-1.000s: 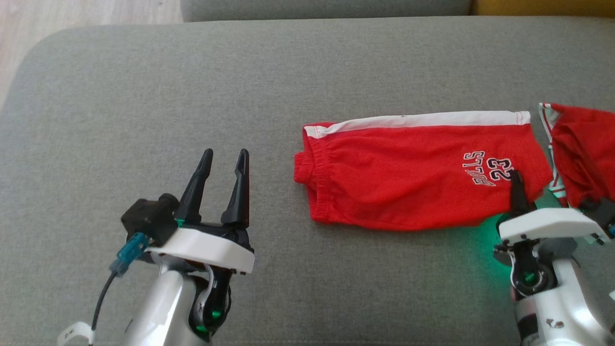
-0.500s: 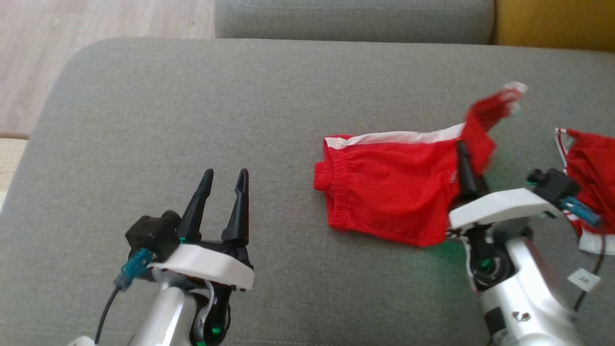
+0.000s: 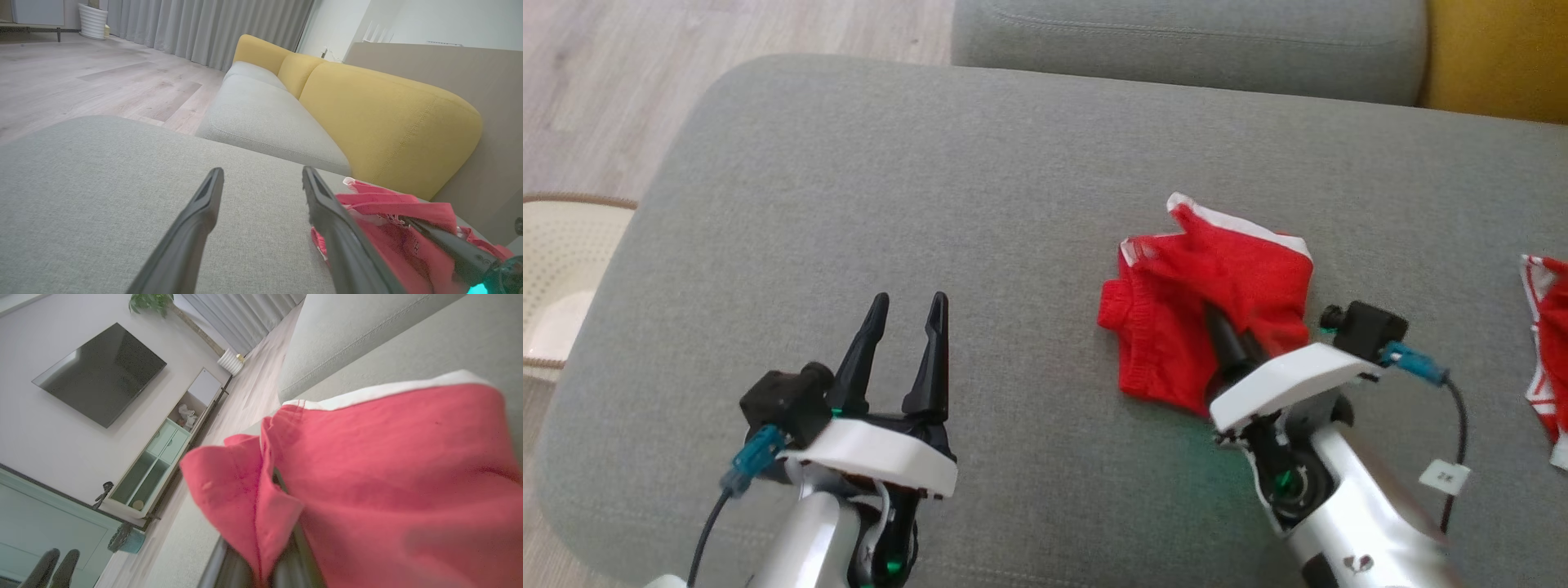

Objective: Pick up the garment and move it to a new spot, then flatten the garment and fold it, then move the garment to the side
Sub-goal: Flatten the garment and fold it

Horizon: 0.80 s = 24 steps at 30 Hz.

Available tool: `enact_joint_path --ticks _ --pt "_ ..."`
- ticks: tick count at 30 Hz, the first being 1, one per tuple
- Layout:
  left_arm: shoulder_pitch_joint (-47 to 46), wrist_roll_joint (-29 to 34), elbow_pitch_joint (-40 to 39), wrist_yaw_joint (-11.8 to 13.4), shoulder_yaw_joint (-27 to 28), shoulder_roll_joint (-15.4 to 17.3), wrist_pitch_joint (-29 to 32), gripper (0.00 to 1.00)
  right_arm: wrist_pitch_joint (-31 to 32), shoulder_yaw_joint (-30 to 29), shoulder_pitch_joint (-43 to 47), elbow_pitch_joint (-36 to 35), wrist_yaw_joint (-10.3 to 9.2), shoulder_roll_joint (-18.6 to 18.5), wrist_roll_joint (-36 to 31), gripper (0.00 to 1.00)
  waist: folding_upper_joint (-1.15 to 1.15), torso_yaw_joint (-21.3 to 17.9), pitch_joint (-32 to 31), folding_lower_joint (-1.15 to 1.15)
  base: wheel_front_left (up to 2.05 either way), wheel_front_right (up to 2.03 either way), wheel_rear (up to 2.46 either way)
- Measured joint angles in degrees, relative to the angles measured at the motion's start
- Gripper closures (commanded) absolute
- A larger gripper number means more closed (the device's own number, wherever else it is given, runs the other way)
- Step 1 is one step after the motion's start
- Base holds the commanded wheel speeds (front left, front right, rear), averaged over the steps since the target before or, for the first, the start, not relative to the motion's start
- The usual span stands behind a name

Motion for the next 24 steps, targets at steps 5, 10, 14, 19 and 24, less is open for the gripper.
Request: enact_joint_path --ticks 5,10,14,19,24 --pt "0.3 -0.6 0.0 0.4 0.0 0.0 0.0 0.0 0.8 3.9 0.0 2.9 0.0 0.0 -0.2 0.19 0.0 1.1 0.3 0.0 0.0 0.0 0.0" --pt "0.8 -0.6 0.3 0.4 0.0 0.0 0.0 0.0 2.3 8.9 0.0 2.5 0.0 -0.1 -1.5 0.0 0.0 1.3 0.7 0.0 0.0 0.0 0.0" --pt "0.8 -1.2 0.3 0.5 -0.1 0.0 0.0 0.0 2.2 10.2 0.0 2.4 0.0 -0.2 -1.6 0.0 0.0 1.2 0.9 0.0 0.0 0.0 0.0" --pt "0.7 -1.2 0.3 0.5 -0.4 0.0 0.0 0.0 4.2 11.4 -0.2 4.2 0.0 -0.2 0.2 0.0 0.0 1.1 1.4 0.0 0.0 0.0 0.0" --pt "0.6 -1.2 0.3 0.5 -0.6 0.0 0.0 0.0 7.6 13.7 -0.4 6.6 0.0 -0.3 2.5 0.0 0.0 0.9 1.9 0.0 0.0 0.0 0.0"
